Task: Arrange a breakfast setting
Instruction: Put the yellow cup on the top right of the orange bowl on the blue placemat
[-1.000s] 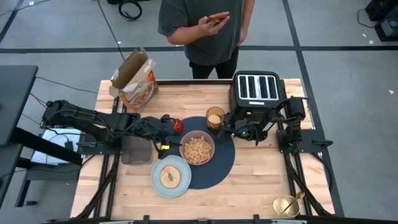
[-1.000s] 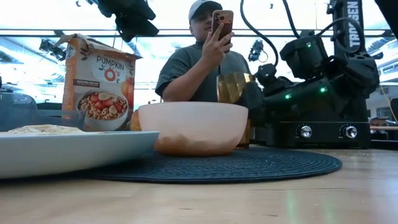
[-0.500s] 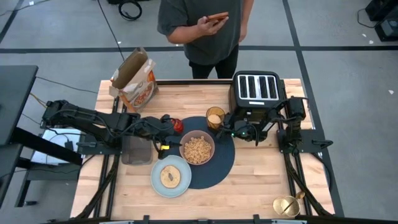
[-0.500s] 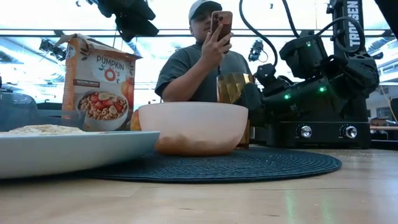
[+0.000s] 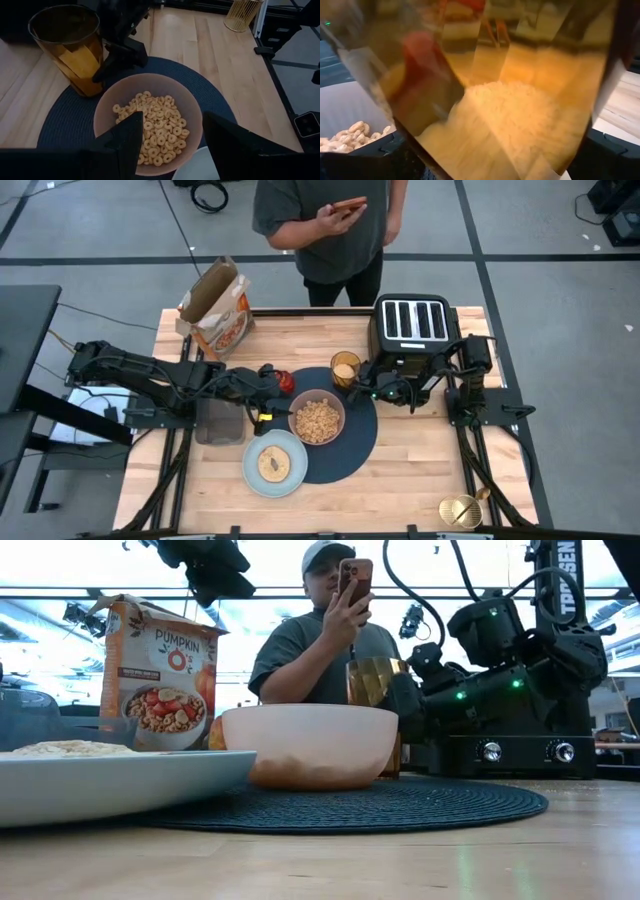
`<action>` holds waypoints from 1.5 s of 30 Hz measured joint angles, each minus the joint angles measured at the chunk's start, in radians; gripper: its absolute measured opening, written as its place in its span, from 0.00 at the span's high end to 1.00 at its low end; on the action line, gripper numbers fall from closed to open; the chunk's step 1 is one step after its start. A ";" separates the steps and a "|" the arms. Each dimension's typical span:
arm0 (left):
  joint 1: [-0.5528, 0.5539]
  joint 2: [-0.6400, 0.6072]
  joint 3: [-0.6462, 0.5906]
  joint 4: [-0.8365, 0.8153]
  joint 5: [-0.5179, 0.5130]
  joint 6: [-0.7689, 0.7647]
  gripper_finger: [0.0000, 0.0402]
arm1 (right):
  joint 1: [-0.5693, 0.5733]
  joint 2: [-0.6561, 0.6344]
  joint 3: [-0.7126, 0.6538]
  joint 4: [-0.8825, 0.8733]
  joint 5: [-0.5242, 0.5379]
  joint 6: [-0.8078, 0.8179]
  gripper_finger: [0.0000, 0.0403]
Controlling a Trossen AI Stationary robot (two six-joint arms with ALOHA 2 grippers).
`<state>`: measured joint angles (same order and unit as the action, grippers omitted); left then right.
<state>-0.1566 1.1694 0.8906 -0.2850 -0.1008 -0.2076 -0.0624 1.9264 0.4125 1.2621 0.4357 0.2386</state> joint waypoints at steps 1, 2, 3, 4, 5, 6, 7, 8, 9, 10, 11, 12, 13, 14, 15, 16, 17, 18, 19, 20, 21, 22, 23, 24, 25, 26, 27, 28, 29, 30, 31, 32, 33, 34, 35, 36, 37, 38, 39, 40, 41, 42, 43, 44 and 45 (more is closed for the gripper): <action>0.000 0.000 0.000 0.002 0.000 0.006 0.47 | 0.000 0.001 0.000 0.005 -0.003 -0.006 0.07; 0.000 0.000 0.000 0.005 0.000 0.011 0.47 | 0.000 0.001 0.000 0.011 -0.005 -0.007 0.09; 0.000 0.000 0.000 0.017 0.000 0.012 0.47 | -0.003 0.001 0.000 0.018 -0.008 -0.007 0.09; 0.000 0.000 0.000 0.038 0.000 -0.002 0.47 | -0.004 0.002 0.000 0.024 -0.013 -0.007 0.09; 0.000 0.002 0.000 0.068 -0.003 -0.027 0.47 | -0.005 0.002 0.000 0.030 -0.014 -0.008 0.09; 0.000 0.010 0.000 0.103 -0.012 -0.046 0.47 | -0.005 0.002 -0.001 0.034 -0.015 -0.009 0.09; 0.002 0.021 0.000 0.134 -0.027 -0.053 0.47 | -0.005 0.003 -0.001 0.036 -0.016 -0.011 0.09; 0.003 0.031 0.000 0.157 -0.048 -0.056 0.47 | -0.005 0.003 -0.001 0.038 -0.018 -0.011 0.08; 0.004 0.044 -0.001 0.186 -0.073 -0.056 0.47 | -0.006 0.003 -0.001 0.038 -0.020 -0.007 0.06; 0.005 0.061 0.000 0.228 -0.098 -0.055 0.47 | -0.007 0.002 -0.001 0.034 -0.022 0.002 0.05; 0.010 0.076 0.000 0.255 -0.115 -0.047 0.47 | -0.010 0.002 0.000 0.031 -0.023 0.016 0.04; 0.018 0.091 0.000 0.267 -0.116 -0.040 0.47 | -0.011 0.001 0.000 0.028 -0.028 0.023 0.05; 0.029 0.108 0.000 0.283 -0.113 -0.038 0.47 | -0.014 0.001 0.000 0.026 -0.039 0.023 0.07; 0.041 0.123 0.000 0.306 -0.104 -0.040 0.47 | -0.014 0.001 0.000 0.025 -0.049 0.018 0.08; 0.055 0.137 0.000 0.327 -0.093 -0.046 0.47 | -0.014 0.001 0.000 0.026 -0.059 0.011 0.08; 0.069 0.149 0.000 0.349 -0.079 -0.050 0.47 | -0.015 0.001 0.000 0.026 -0.067 0.004 0.07; 0.080 0.162 0.000 0.375 -0.065 -0.054 0.46 | -0.015 0.001 0.001 0.026 -0.075 -0.003 0.06; 0.091 0.179 0.000 0.406 -0.058 -0.056 0.46 | -0.014 0.001 0.001 0.026 -0.080 -0.005 0.04; 0.101 0.194 0.000 0.424 -0.055 -0.053 0.45 | -0.014 0.001 0.001 0.026 -0.082 -0.005 0.03; 0.109 0.211 0.000 0.436 -0.051 -0.041 0.44 | -0.014 0.001 0.001 0.025 -0.083 -0.004 0.03; 0.117 0.228 0.000 0.465 -0.039 -0.022 0.43 | -0.014 0.001 0.001 0.024 -0.083 -0.005 0.04; 0.125 0.242 0.000 0.483 -0.026 -0.015 0.42 | -0.014 0.000 0.001 0.025 -0.084 -0.007 0.05; 0.131 0.257 0.000 0.498 -0.018 -0.012 0.41 | -0.014 0.000 0.001 0.025 -0.084 -0.010 0.06; 0.137 0.272 0.000 0.515 -0.008 -0.012 0.40 | -0.014 0.000 0.001 0.026 -0.085 -0.010 0.06; 0.145 0.288 0.000 0.516 -0.003 -0.012 0.39 | -0.014 0.000 0.001 0.027 -0.085 -0.011 0.06; 0.157 0.304 0.000 0.514 -0.002 -0.012 0.38 | -0.014 0.000 0.001 0.027 -0.087 -0.010 0.05; 0.170 0.317 0.001 0.505 0.005 -0.012 0.38 | -0.014 0.000 0.001 0.026 -0.087 -0.010 0.04; 0.187 0.333 0.008 0.484 0.021 -0.010 0.38 | -0.014 0.000 0.002 0.024 -0.087 -0.009 0.03; 0.205 0.349 0.026 0.468 0.051 -0.007 0.38 | -0.014 0.000 0.002 0.022 -0.087 -0.005 0.02; 0.223 0.364 0.043 0.452 0.089 0.008 0.39 | -0.014 0.000 0.002 0.020 -0.087 -0.002 0.02; 0.235 0.380 0.070 0.435 0.118 0.035 0.39 | -0.014 0.000 0.002 0.019 -0.089 -0.002 0.02; 0.242 0.399 0.099 0.425 0.138 0.073 0.40 | -0.014 -0.001 0.003 0.015 -0.091 -0.005 0.03; 0.247 0.416 0.128 0.398 0.147 0.119 0.41 | -0.014 -0.001 0.003 0.014 -0.094 -0.010 0.03; 0.251 0.434 0.160 0.369 0.156 0.160 0.42 | -0.014 -0.002 0.003 0.013 -0.099 -0.012 0.04; 0.257 0.451 0.191 0.339 0.171 0.198 0.42 | -0.014 -0.002 0.004 0.009 -0.103 -0.013 0.04; 0.264 0.468 0.221 0.305 0.191 0.239 0.43 | -0.014 -0.002 0.004 0.008 -0.107 -0.013 0.04; 0.272 0.485 0.250 0.280 0.213 0.274 0.43 | -0.014 -0.002 0.004 0.007 -0.110 -0.014 0.04; 0.281 0.502 0.276 0.253 0.234 0.314 0.43 | -0.014 -0.002 0.004 0.006 -0.110 -0.016 0.03; 0.289 0.524 0.303 0.229 0.250 0.344 0.43 | -0.014 -0.002 0.004 0.006 -0.116 -0.018 0.03; 0.298 0.545 0.330 0.207 0.265 0.369 0.43 | -0.014 -0.002 0.004 0.006 -0.121 -0.022 0.03; 0.307 0.567 0.352 0.167 0.278 0.391 0.43 | -0.014 -0.002 0.004 0.006 -0.126 -0.022 0.03; 0.314 0.590 0.376 0.137 0.282 0.410 0.43 | -0.014 -0.002 0.004 0.006 -0.133 -0.018 0.03; 0.320 0.609 0.399 0.122 0.283 0.431 0.43 | -0.014 -0.002 0.004 0.005 -0.135 -0.011 0.02; 0.327 0.623 0.416 0.100 0.286 0.446 0.43 | -0.014 -0.002 0.006 0.004 -0.137 -0.009 0.03; 0.331 0.634 0.432 0.082 0.287 0.459 0.44 | -0.014 -0.002 0.007 0.003 -0.139 -0.007 0.03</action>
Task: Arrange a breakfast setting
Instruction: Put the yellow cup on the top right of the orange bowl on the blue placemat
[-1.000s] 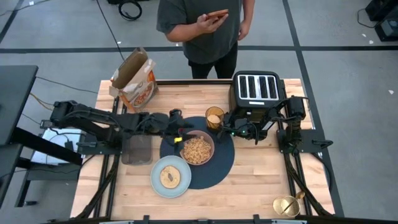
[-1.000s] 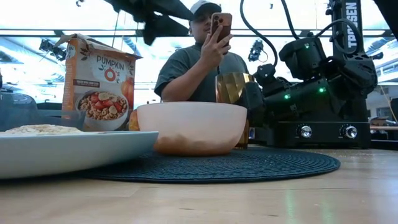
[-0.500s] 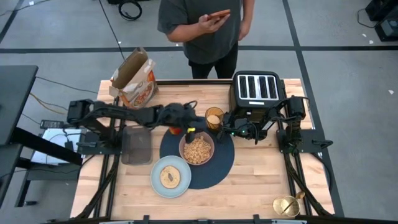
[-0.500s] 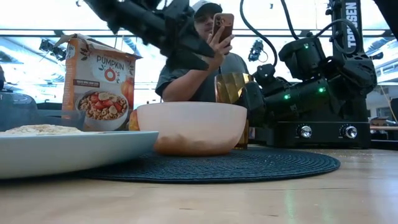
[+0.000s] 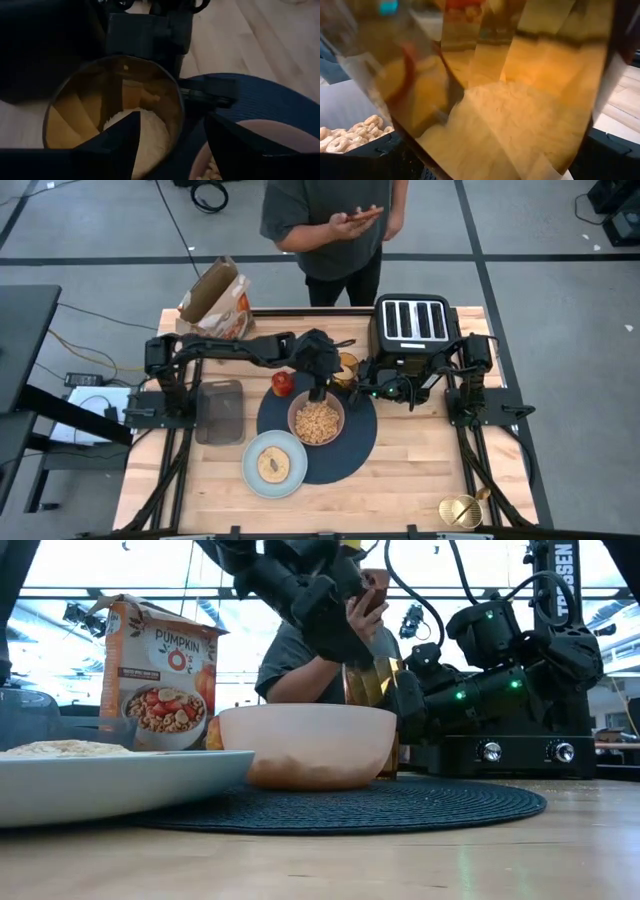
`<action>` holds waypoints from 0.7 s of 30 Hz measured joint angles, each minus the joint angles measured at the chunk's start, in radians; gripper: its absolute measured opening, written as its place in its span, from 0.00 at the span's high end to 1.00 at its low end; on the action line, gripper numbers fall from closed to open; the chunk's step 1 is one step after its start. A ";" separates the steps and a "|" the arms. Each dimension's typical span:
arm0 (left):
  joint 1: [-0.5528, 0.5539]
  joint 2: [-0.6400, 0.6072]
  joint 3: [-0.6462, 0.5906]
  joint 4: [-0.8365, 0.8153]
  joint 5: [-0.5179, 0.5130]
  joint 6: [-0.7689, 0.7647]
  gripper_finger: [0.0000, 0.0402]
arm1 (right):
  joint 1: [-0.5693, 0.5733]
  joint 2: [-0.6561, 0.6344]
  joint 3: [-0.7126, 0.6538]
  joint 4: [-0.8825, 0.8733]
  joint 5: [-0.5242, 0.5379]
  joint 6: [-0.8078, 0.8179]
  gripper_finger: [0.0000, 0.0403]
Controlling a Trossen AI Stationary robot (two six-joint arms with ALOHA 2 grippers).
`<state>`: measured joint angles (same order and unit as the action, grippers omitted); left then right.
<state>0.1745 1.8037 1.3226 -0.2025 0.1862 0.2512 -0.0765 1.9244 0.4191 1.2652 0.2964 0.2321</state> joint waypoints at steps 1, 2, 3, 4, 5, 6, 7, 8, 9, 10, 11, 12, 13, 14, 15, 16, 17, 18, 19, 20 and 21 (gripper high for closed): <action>0.004 0.009 0.012 -0.009 0.000 0.008 0.45 | 0.000 0.000 0.001 0.000 -0.003 0.000 0.03; 0.007 0.017 0.019 -0.015 -0.001 0.015 0.46 | 0.001 -0.003 0.001 -0.002 -0.007 0.000 0.03; 0.010 0.022 0.025 -0.018 -0.001 0.019 0.48 | 0.001 -0.003 0.001 -0.003 -0.012 0.002 0.03; 0.014 0.022 0.028 -0.024 -0.001 0.025 0.50 | 0.001 -0.005 0.001 -0.006 -0.012 0.003 0.03; 0.014 0.022 0.029 -0.029 -0.002 0.031 0.52 | 0.001 -0.010 0.001 -0.012 -0.018 0.004 0.03; 0.017 0.022 0.030 -0.031 -0.004 0.041 0.54 | 0.001 -0.012 0.001 -0.013 -0.023 0.004 0.03; 0.018 0.022 0.030 -0.034 -0.002 0.048 0.57 | 0.002 -0.013 0.001 -0.013 -0.024 0.003 0.03; 0.018 0.022 0.030 -0.040 0.000 0.057 0.60 | 0.002 -0.019 0.001 -0.019 -0.028 0.002 0.03; 0.017 0.022 0.030 -0.046 0.000 0.072 0.63 | 0.002 -0.023 0.000 -0.023 -0.030 0.000 0.03; 0.017 0.022 0.030 -0.051 0.000 0.087 0.66 | 0.002 -0.026 0.000 -0.028 -0.031 -0.002 0.03; 0.016 0.022 0.030 -0.054 0.002 0.104 0.69 | 0.001 -0.031 0.000 -0.035 -0.033 -0.003 0.03; 0.016 0.022 0.030 -0.055 0.006 0.123 0.72 | 0.000 -0.033 0.000 -0.039 -0.035 -0.003 0.03; 0.012 0.022 0.030 -0.057 0.008 0.136 0.76 | 0.000 -0.036 0.000 -0.043 -0.035 -0.003 0.03; 0.009 0.022 0.030 -0.058 0.007 0.153 0.79 | 0.000 -0.037 0.000 -0.044 -0.037 -0.005 0.03; 0.008 0.022 0.030 -0.059 0.007 0.170 0.82 | 0.000 -0.037 0.000 -0.044 -0.037 -0.009 0.03; 0.008 0.022 0.030 -0.058 0.011 0.182 0.85 | 0.000 -0.037 0.000 -0.043 -0.039 -0.009 0.03; 0.008 0.022 0.030 -0.058 0.013 0.194 0.88 | 0.000 -0.037 0.001 -0.043 -0.040 -0.010 0.03; 0.008 0.022 0.030 -0.057 0.015 0.202 0.90 | 0.000 -0.037 0.001 -0.042 -0.040 -0.010 0.03; 0.007 0.022 0.030 -0.057 0.017 0.209 0.93 | 0.000 -0.037 0.001 -0.042 -0.040 -0.010 0.03; 0.007 0.021 0.030 -0.058 0.017 0.218 0.94 | 0.000 -0.037 0.001 -0.042 -0.040 -0.011 0.03; 0.007 0.021 0.033 -0.063 0.017 0.224 0.95 | 0.000 -0.037 0.001 -0.042 -0.040 -0.012 0.03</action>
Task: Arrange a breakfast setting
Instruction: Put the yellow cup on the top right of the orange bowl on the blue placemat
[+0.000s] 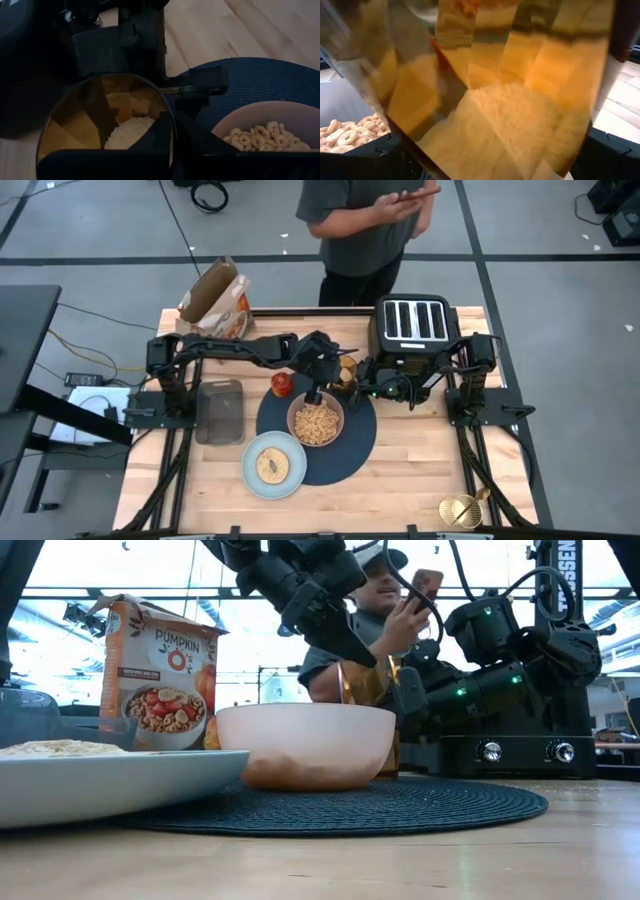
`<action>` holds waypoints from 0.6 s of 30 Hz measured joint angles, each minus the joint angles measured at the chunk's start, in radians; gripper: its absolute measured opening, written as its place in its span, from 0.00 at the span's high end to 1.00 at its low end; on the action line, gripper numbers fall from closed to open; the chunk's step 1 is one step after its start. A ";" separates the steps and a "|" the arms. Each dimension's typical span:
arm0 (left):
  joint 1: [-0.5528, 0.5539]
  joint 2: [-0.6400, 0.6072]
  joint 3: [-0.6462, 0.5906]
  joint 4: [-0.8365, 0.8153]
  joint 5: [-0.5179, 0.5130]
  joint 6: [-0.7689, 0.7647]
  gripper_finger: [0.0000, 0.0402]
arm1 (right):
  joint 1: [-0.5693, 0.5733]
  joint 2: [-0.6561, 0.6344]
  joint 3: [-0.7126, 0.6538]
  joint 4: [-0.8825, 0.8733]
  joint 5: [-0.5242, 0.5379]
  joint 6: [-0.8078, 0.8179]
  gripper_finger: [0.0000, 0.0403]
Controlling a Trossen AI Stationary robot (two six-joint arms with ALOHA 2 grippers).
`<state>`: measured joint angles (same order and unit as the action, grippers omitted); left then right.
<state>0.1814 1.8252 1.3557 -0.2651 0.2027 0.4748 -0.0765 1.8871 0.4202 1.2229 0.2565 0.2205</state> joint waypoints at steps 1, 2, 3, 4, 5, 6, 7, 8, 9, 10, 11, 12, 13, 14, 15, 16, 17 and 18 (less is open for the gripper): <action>0.000 0.000 0.010 -0.015 -0.001 0.005 0.95 | 0.000 0.000 0.000 0.000 0.000 0.000 0.03; 0.000 0.002 0.023 -0.036 -0.006 0.010 0.95 | 0.000 0.000 0.000 0.000 -0.003 0.001 0.03; 0.000 0.005 0.041 -0.061 -0.013 0.017 0.95 | 0.000 0.000 0.000 0.000 -0.008 0.000 0.03; 0.001 0.007 0.057 -0.086 -0.019 0.027 0.96 | 0.000 0.000 0.000 -0.004 -0.012 0.002 0.03; 0.002 0.007 0.073 -0.109 -0.022 0.035 0.96 | 0.000 0.000 0.002 -0.010 -0.016 0.006 0.03; 0.005 0.007 0.087 -0.140 -0.026 0.038 0.96 | 0.000 -0.001 0.001 -0.012 -0.019 0.009 0.03; 0.010 0.005 0.104 -0.175 -0.028 0.041 0.96 | 0.000 -0.002 -0.001 -0.014 -0.021 0.014 0.03; 0.015 0.005 0.120 -0.210 -0.027 0.048 0.96 | 0.000 -0.002 -0.004 -0.029 -0.023 0.017 0.03; 0.020 0.005 0.134 -0.245 -0.030 0.060 0.96 | 0.000 0.002 -0.006 -0.043 -0.022 0.017 0.03; 0.022 0.005 0.139 -0.274 -0.032 0.069 0.96 | -0.001 0.001 -0.006 -0.043 -0.020 0.017 0.03; 0.024 0.003 0.140 -0.290 -0.045 0.080 0.96 | -0.001 -0.006 -0.006 -0.042 -0.014 0.017 0.03; 0.023 0.003 0.140 -0.304 -0.056 0.083 0.97 | -0.001 -0.009 -0.006 -0.036 -0.011 0.010 0.03; 0.023 0.003 0.141 -0.312 -0.059 0.084 0.97 | 0.000 -0.011 -0.005 -0.035 -0.009 0.004 0.03; 0.024 0.002 0.141 -0.313 -0.060 0.085 0.97 | 0.000 -0.013 -0.005 -0.036 -0.007 0.002 0.03; 0.024 0.002 0.141 -0.314 -0.061 0.085 0.97 | 0.000 -0.013 -0.005 -0.035 -0.007 0.001 0.03; 0.024 0.002 0.141 -0.314 -0.064 0.084 0.97 | 0.000 -0.014 -0.005 -0.034 -0.006 0.000 0.03; 0.023 0.002 0.141 -0.313 -0.070 0.084 0.97 | 0.000 -0.014 -0.005 -0.033 -0.006 -0.001 0.03; 0.023 0.002 0.141 -0.314 -0.076 0.083 0.97 | 0.000 -0.014 -0.005 -0.033 -0.007 -0.001 0.03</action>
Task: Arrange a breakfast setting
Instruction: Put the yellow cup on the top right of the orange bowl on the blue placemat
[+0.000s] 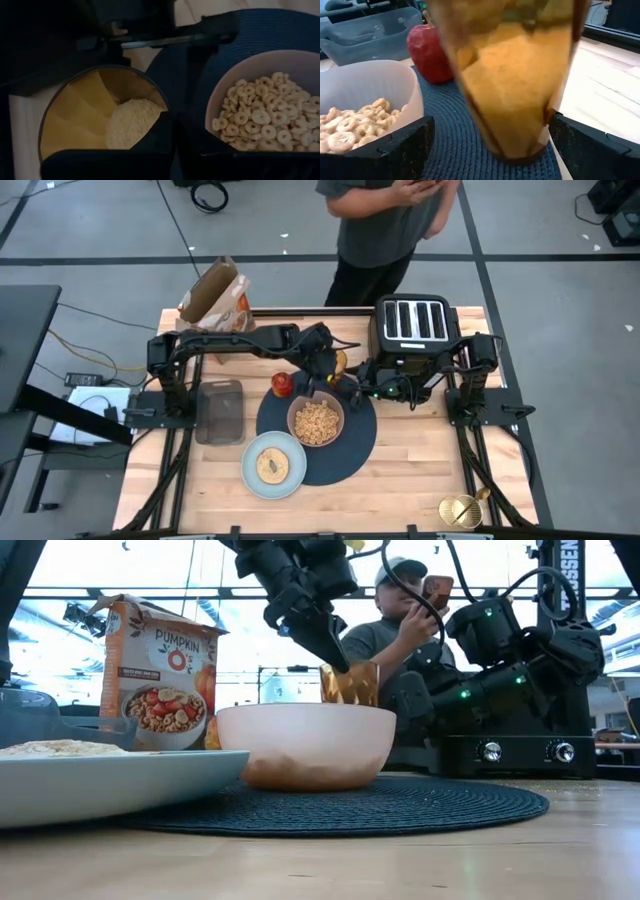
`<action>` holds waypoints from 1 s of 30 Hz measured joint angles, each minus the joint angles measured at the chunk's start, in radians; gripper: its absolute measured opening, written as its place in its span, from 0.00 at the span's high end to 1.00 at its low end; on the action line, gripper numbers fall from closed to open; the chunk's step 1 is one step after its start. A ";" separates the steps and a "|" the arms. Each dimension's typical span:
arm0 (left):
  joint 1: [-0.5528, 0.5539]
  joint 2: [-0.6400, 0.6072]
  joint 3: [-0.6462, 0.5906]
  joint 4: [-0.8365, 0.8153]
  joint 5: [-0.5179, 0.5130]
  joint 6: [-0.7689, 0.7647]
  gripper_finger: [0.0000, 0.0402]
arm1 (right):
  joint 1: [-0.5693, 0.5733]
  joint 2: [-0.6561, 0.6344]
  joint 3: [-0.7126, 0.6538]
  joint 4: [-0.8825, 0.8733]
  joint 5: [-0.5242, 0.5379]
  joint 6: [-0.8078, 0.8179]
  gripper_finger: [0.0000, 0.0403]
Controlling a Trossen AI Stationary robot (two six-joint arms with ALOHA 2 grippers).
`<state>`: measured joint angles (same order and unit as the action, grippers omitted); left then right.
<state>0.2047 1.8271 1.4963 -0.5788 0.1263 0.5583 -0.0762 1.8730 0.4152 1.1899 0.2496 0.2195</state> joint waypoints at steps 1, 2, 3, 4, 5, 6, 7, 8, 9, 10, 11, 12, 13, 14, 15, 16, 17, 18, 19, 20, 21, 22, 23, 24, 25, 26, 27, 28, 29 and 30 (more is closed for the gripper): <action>0.000 0.000 0.000 0.001 -0.004 0.000 0.97 | 0.003 -0.004 0.000 -0.003 -0.001 0.000 0.03; 0.000 0.000 0.000 0.001 -0.008 0.000 0.97 | 0.005 -0.012 0.000 -0.011 -0.002 0.000 0.03; -0.003 0.000 0.000 0.001 -0.013 0.000 0.97 | 0.008 -0.022 0.000 -0.019 -0.002 -0.001 0.03; -0.004 0.000 0.000 0.002 -0.019 0.000 0.97 | 0.011 -0.039 0.000 -0.038 -0.002 -0.003 0.03; -0.004 0.000 0.000 0.004 -0.023 0.001 0.97 | 0.014 -0.059 0.000 -0.065 -0.004 -0.006 0.03; -0.005 0.000 0.000 0.007 -0.023 0.003 0.97 | 0.015 -0.081 0.001 -0.095 -0.007 -0.010 0.03; -0.009 0.000 0.000 0.012 -0.022 0.002 0.97 | 0.017 -0.108 0.001 -0.127 -0.008 -0.010 0.03; -0.013 0.000 0.000 0.018 -0.021 0.003 0.97 | 0.018 -0.138 0.001 -0.164 -0.008 -0.010 0.03; -0.016 0.000 0.000 0.024 -0.020 0.003 0.97 | 0.020 -0.170 0.002 -0.206 -0.008 -0.010 0.03; -0.019 0.000 0.000 0.029 -0.020 0.003 0.97 | 0.022 -0.206 0.002 -0.251 -0.008 -0.011 0.03; -0.023 0.000 0.000 0.031 -0.018 0.004 0.96 | 0.025 -0.245 0.002 -0.304 -0.005 -0.011 0.03; -0.026 0.000 0.000 0.032 -0.012 0.004 0.96 | 0.030 -0.285 0.002 -0.358 0.004 -0.010 0.03; -0.027 0.000 0.000 0.033 -0.004 0.003 0.96 | 0.033 -0.331 0.002 -0.418 0.009 -0.007 0.03; -0.030 0.000 0.000 0.033 0.003 0.003 0.96 | 0.036 -0.376 0.002 -0.475 0.012 -0.002 0.03; -0.031 0.000 0.000 0.034 0.010 0.003 0.96 | 0.039 -0.421 0.003 -0.529 0.013 0.008 0.03; -0.031 0.000 0.000 0.036 0.018 0.002 0.97 | 0.043 -0.470 0.003 -0.586 0.015 0.016 0.03; -0.032 0.000 0.000 0.037 0.028 -0.002 0.97 | 0.048 -0.515 0.003 -0.642 0.016 0.024 0.03; -0.034 0.000 0.000 0.037 0.034 -0.007 0.97 | 0.053 -0.561 0.003 -0.699 0.016 0.034 0.03; -0.038 0.000 0.000 0.037 0.033 -0.009 0.97 | 0.059 -0.608 0.003 -0.753 0.016 0.043 0.03; -0.039 0.000 0.000 0.038 0.030 -0.009 0.97 | 0.065 -0.653 0.003 -0.807 0.016 0.051 0.03; -0.039 0.000 0.000 0.042 0.030 -0.009 0.96 | 0.072 -0.697 0.003 -0.852 0.016 0.061 0.03; -0.040 0.000 0.000 0.047 0.034 -0.010 0.96 | 0.079 -0.739 0.003 -0.894 0.019 0.070 0.03; -0.040 0.000 0.000 0.051 0.038 -0.009 0.96 | 0.086 -0.776 0.003 -0.928 0.026 0.077 0.03; -0.041 0.000 0.001 0.055 0.047 -0.012 0.96 | 0.092 -0.807 0.003 -0.953 0.038 0.083 0.03; -0.041 0.000 0.001 0.058 0.060 -0.015 0.96 | 0.098 -0.835 0.003 -0.973 0.056 0.089 0.03; -0.041 0.000 0.001 0.061 0.072 -0.022 0.96 | 0.103 -0.858 0.003 -0.992 0.075 0.092 0.03; -0.041 0.000 0.001 0.062 0.079 -0.024 0.96 | 0.107 -0.876 0.003 -1.007 0.089 0.092 0.03; -0.042 0.000 0.001 0.062 0.081 -0.024 0.96 | 0.109 -0.891 0.003 -1.019 0.101 0.092 0.03; -0.042 0.000 0.001 0.061 0.082 -0.024 0.96 | 0.110 -0.903 0.003 -1.028 0.108 0.092 0.03; -0.042 0.000 0.001 0.060 0.084 -0.024 0.96 | 0.111 -0.909 0.003 -1.031 0.112 0.092 0.03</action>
<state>0.1627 1.8271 1.4975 -0.5187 0.2102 0.5342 0.0349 0.9637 0.4183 0.1593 0.3613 0.3119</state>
